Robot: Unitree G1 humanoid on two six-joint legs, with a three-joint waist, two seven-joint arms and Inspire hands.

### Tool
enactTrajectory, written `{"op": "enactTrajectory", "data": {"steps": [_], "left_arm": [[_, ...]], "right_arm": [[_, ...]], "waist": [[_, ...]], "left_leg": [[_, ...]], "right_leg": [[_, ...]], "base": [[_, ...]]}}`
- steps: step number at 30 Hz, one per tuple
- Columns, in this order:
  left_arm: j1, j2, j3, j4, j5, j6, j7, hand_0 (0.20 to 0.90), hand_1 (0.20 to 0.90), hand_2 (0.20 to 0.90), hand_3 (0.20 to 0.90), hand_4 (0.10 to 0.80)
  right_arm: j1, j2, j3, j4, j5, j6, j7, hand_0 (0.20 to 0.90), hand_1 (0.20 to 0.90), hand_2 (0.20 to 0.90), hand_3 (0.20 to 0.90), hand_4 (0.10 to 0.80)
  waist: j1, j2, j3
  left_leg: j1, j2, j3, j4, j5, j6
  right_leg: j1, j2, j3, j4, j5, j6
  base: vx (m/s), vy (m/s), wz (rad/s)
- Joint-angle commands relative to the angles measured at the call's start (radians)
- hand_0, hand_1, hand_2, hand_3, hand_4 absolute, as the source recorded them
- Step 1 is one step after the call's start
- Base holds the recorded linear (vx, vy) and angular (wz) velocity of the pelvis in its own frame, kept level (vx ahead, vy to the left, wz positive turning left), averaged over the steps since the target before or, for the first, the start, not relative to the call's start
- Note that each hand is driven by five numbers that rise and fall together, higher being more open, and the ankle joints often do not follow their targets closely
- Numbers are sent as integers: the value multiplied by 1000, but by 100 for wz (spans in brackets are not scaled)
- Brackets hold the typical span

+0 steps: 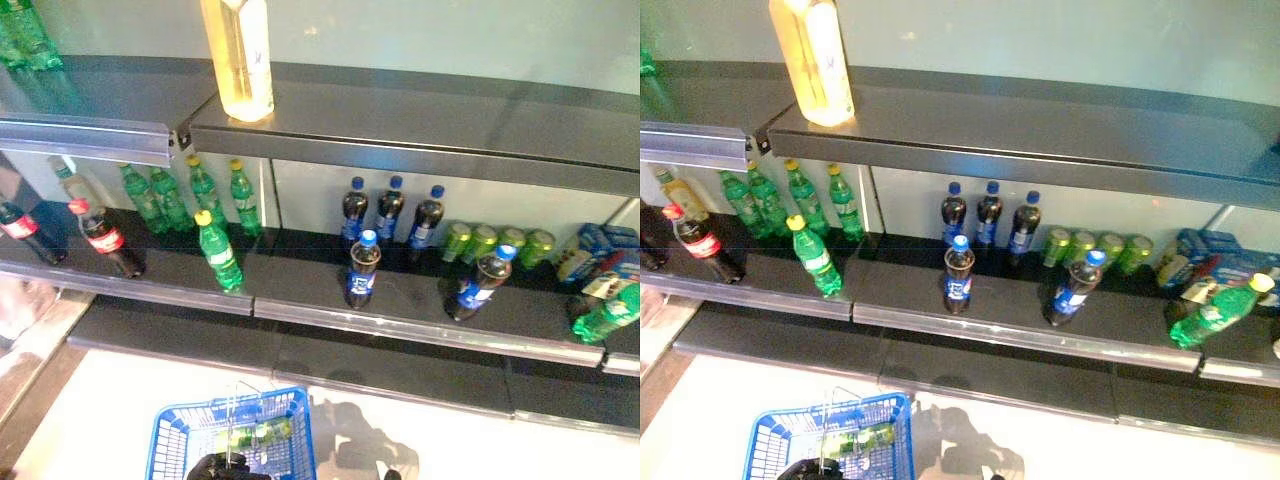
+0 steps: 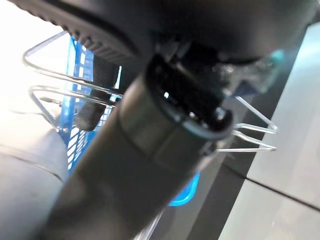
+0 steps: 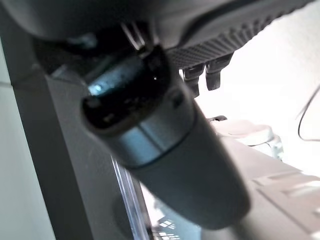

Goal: Pick up the drink and place into the basket.

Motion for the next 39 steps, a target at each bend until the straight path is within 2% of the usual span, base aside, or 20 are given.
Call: {"op": "enactTrajectory", "data": {"steps": [1,4,5,7,11,16,17,19,21,22,23,24,26,27,28,29,32,33,35,39], "left_arm": [[-63,19,-8,-72,15,-88,-38,300,300,300,200,100],[-71,8,-15,-75,-3,-102,-44,300,300,300,200,100],[-69,5,-14,-70,-9,-115,-46,300,300,300,200,100],[-64,8,-10,-67,-7,-121,-49,300,300,300,200,100],[-67,52,26,-40,-15,-115,-58,300,300,300,200,100],[-64,69,41,-28,6,-107,-71,300,300,300,200,100],[-60,71,40,-23,14,-106,-68,300,300,300,200,100],[-61,73,35,-12,19,-103,-60,300,300,300,200,100],[-69,82,30,-6,24,-100,-57,300,300,300,200,100],[-76,87,27,-2,23,-98,-56,300,300,300,200,100],[-82,91,25,1,20,-97,-57,300,300,300,200,100],[-93,98,26,4,0,-95,-62,300,300,300,200,100],[-106,100,21,4,-10,-100,-77,300,300,300,200,100],[-107,98,19,2,-5,-103,-81,300,300,300,200,100],[-111,91,9,2,-4,-102,-82,300,300,300,200,100],[-112,90,6,1,0,-104,-84,300,300,300,200,100],[-122,79,-23,-6,14,-102,-78,300,300,300,200,100],[-122,78,-26,-7,7,-102,-74,300,300,300,200,100],[-126,74,-25,-8,4,-104,-64,300,300,300,200,100],[-84,56,-6,-2,41,-147,-69,300,300,300,200,100]], "right_arm": [[-54,-15,-16,13,42,-4,-28,900,900,900,900,800],[-57,-26,-27,20,39,-17,-44,900,900,900,900,800],[-56,-33,-34,29,37,-26,-46,900,900,900,900,800],[-52,-37,-42,32,37,-30,-40,900,900,900,900,800],[-29,-24,-54,29,8,-43,-10,900,900,900,900,800],[-30,-8,-59,19,10,-30,-18,900,900,900,900,800],[-34,-1,-60,12,24,-20,-27,900,900,900,900,800],[-39,5,-63,7,29,-13,-36,900,900,900,900,800],[-42,10,-63,-2,40,2,-42,900,900,900,900,800],[-38,11,-61,-6,47,5,-42,900,900,900,900,800],[-34,11,-61,-6,49,4,-40,900,900,900,900,800],[-23,9,-58,3,48,-9,-32,900,900,900,900,800],[-11,9,-56,26,54,-33,-21,900,900,900,900,800],[-7,9,-55,32,60,-40,-21,900,900,900,900,800],[-4,11,-51,44,72,-51,-24,900,900,900,900,800],[-3,11,-51,47,79,-53,-23,900,900,900,900,800],[1,9,-46,63,104,-74,-7,900,900,900,900,800],[0,9,-42,64,98,-76,-1,900,900,900,900,800],[-11,7,-27,60,96,-68,2,900,900,900,900,800],[-25,11,-22,41,122,-60,-13,900,900,900,900,800]], "waist": [[-4,5,28],[-4,13,25],[0,14,19],[3,11,16],[13,-12,-7],[22,-30,-9],[25,-38,-6],[26,-44,-3],[18,-44,3],[6,-39,14],[0,-30,16],[-17,-29,29],[-40,-37,29],[-46,-40,29],[-59,-46,31],[-62,-48,29],[-92,-56,30],[-97,-56,30],[-93,-46,27],[-49,-39,2]], "left_leg": [[-58,63,170,6,95,-50],[-69,43,172,-9,99,-46],[-71,23,162,-15,90,-39],[-63,10,155,-15,76,-31],[-32,-35,132,-15,36,9],[-15,-57,126,-15,17,37],[-12,-71,119,-15,10,53],[-12,-89,104,-15,4,73],[-16,-105,77,-14,6,94],[-13,-114,58,-11,0,109],[-17,-111,51,-11,4,116],[-9,-119,37,-9,-3,126],[-9,-138,-18,-9,-4,134],[-9,-146,-37,-10,-5,136],[-2,-163,-68,-11,-10,140],[-5,-168,-76,-12,-8,141],[3,-205,-127,-15,-20,147],[6,-209,-133,-15,-22,149],[-1,-211,-152,-15,-17,147],[-9,-213,-157,4,-12,140]], "right_leg": [[34,21,-129,59,-70,-48],[31,8,-149,61,-66,-43],[32,0,-152,61,-64,-37],[41,-7,-154,59,-64,-30],[53,-56,-157,75,-45,13],[42,-95,-148,120,-25,43],[25,-117,-131,165,-3,52],[5,-133,-96,236,11,56],[-49,-144,-42,367,65,56],[-109,-146,8,488,95,55],[-142,-132,35,539,106,47],[-182,-99,82,590,95,33],[-192,0,122,501,63,11],[-187,26,129,461,46,8],[-177,74,154,385,21,4],[-179,89,164,363,24,2],[-203,177,230,254,33,-12],[-212,187,236,250,39,-13],[-206,211,238,231,2,-38],[-81,199,218,149,-55,-64]], "base": [[-82,280,133],[-10,267,94],[47,212,22],[95,196,15],[169,232,25],[77,171,34],[60,263,16],[49,268,23],[55,237,38],[50,214,58],[60,244,89],[68,165,107],[108,67,121],[158,-12,118],[120,-17,98],[140,-17,110],[118,-20,143],[55,-40,145],[9,-58,123],[49,-79,91]]}}
